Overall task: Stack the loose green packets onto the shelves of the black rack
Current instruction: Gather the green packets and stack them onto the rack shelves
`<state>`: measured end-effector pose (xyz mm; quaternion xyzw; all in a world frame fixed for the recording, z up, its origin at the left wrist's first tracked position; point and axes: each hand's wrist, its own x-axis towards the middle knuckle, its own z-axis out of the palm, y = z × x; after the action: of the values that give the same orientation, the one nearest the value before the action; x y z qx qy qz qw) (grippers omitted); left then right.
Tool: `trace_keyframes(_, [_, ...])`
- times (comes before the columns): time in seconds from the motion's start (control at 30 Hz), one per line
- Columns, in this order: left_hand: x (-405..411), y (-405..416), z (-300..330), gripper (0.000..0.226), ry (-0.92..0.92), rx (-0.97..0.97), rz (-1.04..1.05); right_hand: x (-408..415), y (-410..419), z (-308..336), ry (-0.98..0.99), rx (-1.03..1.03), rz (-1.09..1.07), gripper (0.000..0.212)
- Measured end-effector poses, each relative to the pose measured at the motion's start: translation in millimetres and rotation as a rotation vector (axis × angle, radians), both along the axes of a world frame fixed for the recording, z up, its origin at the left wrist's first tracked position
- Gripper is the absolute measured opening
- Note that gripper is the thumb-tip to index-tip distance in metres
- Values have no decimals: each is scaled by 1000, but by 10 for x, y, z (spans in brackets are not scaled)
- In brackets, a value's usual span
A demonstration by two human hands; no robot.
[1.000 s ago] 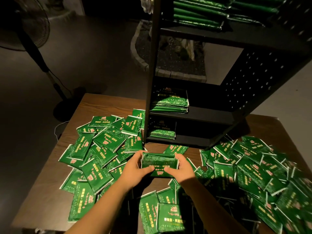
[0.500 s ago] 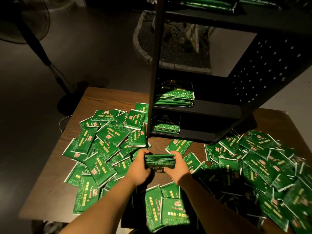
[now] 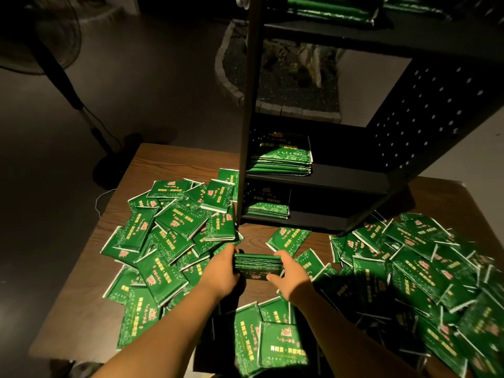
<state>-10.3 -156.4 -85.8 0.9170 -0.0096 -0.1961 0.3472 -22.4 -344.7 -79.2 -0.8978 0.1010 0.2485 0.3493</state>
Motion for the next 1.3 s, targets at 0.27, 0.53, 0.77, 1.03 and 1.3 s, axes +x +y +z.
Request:
trace_keyframes(0.27, [56, 87, 207, 45, 90, -163, 67, 69, -85, 95, 19, 195, -152, 78])
trace_keyframes(0.53, [100, 57, 600, 44, 288, -611, 176, 82, -455, 146, -22, 553, -286, 116])
trace_keyframes(0.77, [174, -265, 1294, 25, 200, -744, 170, 136, -426, 1211, -172, 592, -323, 69])
trace_keyframes(1.03, [219, -566, 2130, 28, -11, -769, 109, 118, -374, 2121, -395, 663, -406, 27])
trace_keyframes(1.3, [360, -803, 2852, 15, -307, -877, 46, 77, -527, 3018, -659, 672, -446, 23])
